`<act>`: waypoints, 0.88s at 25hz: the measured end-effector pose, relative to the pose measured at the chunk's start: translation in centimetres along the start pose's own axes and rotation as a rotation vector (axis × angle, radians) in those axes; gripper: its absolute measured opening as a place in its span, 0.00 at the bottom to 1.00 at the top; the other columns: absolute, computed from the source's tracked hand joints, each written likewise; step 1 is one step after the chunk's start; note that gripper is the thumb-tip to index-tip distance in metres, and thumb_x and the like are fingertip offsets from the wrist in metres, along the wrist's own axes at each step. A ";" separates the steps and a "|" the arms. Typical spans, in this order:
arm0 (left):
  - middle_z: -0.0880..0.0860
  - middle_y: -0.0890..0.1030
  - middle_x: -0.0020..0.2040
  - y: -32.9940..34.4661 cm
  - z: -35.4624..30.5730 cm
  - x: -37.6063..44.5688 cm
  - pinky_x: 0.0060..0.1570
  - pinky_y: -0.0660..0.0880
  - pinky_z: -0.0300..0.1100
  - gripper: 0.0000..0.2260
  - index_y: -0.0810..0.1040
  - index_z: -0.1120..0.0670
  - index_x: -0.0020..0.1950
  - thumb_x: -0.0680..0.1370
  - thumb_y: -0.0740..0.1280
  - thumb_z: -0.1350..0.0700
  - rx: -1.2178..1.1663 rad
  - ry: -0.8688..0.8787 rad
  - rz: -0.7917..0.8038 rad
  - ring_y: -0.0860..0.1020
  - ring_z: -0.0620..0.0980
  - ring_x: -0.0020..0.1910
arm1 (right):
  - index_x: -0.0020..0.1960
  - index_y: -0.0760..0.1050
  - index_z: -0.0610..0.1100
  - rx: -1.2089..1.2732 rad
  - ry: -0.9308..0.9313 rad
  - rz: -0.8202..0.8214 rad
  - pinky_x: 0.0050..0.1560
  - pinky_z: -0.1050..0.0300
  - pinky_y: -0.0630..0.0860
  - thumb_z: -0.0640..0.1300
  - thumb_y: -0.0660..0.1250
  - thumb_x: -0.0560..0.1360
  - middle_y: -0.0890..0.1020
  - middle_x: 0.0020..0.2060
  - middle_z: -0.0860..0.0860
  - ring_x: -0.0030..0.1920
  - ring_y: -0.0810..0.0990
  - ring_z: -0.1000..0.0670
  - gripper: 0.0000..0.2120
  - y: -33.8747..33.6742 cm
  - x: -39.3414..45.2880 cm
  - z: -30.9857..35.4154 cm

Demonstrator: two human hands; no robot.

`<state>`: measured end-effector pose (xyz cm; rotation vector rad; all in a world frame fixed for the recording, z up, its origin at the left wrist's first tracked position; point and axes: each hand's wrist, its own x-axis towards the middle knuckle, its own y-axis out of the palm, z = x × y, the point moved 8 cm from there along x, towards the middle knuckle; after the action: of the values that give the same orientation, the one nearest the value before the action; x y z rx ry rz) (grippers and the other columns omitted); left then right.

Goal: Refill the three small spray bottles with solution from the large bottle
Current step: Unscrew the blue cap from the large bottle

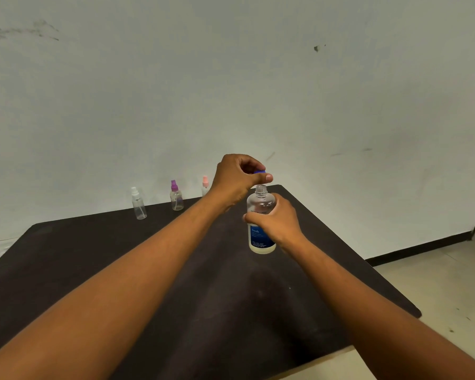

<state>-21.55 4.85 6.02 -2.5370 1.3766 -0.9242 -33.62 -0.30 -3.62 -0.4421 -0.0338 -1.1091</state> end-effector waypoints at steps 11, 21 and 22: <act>0.52 0.87 0.49 6.2 5.0 3.4 0.55 0.82 0.40 0.13 0.87 0.57 0.54 0.71 0.78 0.66 -0.031 -0.057 0.006 0.85 0.47 0.49 | 0.55 0.75 0.52 -0.017 -0.009 -0.106 0.47 0.59 0.78 0.46 0.79 0.65 0.82 0.46 0.57 0.47 0.82 0.55 0.21 -5.7 2.3 -3.6; 0.54 0.86 0.51 16.1 13.0 3.4 0.52 0.82 0.37 0.21 0.84 0.56 0.62 0.72 0.74 0.72 0.068 -0.160 0.160 0.84 0.48 0.51 | 0.63 0.75 0.46 -0.047 0.025 -0.214 0.59 0.48 0.81 0.45 0.79 0.68 0.82 0.57 0.49 0.56 0.82 0.46 0.26 -11.2 4.5 -8.8; 0.53 0.86 0.51 16.7 13.8 3.3 0.51 0.82 0.36 0.21 0.83 0.56 0.62 0.72 0.74 0.72 0.074 -0.181 0.170 0.84 0.47 0.51 | 0.65 0.75 0.46 -0.049 0.033 -0.217 0.60 0.47 0.81 0.46 0.79 0.68 0.82 0.59 0.49 0.57 0.82 0.46 0.27 -11.4 4.6 -9.3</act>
<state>-24.63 -10.02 -9.75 -2.3404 1.4471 -0.6839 -43.21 -11.74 -7.27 -0.4719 -0.0260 -1.3330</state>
